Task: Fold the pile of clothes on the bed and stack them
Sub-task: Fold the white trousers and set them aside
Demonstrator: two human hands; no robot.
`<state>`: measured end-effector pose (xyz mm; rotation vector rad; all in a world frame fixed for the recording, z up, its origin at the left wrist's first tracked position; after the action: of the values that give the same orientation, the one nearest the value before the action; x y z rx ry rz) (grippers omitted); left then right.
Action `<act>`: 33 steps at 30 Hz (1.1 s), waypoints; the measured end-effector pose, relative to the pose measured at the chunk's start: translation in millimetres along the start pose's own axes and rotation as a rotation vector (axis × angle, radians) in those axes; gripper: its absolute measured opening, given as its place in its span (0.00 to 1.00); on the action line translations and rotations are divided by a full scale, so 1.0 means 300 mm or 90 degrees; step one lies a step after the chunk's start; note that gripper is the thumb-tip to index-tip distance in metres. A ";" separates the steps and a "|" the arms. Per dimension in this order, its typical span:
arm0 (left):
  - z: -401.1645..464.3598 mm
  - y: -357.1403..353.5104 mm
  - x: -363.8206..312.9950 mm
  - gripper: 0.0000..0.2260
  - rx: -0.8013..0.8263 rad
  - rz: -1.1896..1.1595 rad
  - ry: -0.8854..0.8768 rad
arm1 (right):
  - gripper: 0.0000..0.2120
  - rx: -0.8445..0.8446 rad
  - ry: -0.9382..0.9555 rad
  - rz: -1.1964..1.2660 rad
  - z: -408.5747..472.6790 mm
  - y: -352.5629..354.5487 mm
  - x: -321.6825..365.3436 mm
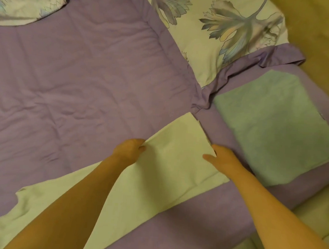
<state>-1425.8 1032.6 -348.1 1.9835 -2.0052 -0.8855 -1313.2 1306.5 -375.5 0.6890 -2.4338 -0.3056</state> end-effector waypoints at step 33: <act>-0.474 -0.477 0.278 0.11 -0.206 -0.061 -0.029 | 0.13 -0.194 0.327 -0.476 -0.348 -0.454 0.212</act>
<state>-1237.8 923.2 -331.7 1.9007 -1.6718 -1.2008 -1240.3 1151.8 -310.6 1.3254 -1.5319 -0.6745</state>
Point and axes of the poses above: each hand's wrist, its own z-axis towards the middle knuckle, its own y-axis out of the back of the hand, x = y × z, the point moved 10 cm from there along z, towards the middle knuckle, and after that the axes turned 11 degrees about x, right-handed, at the moved point
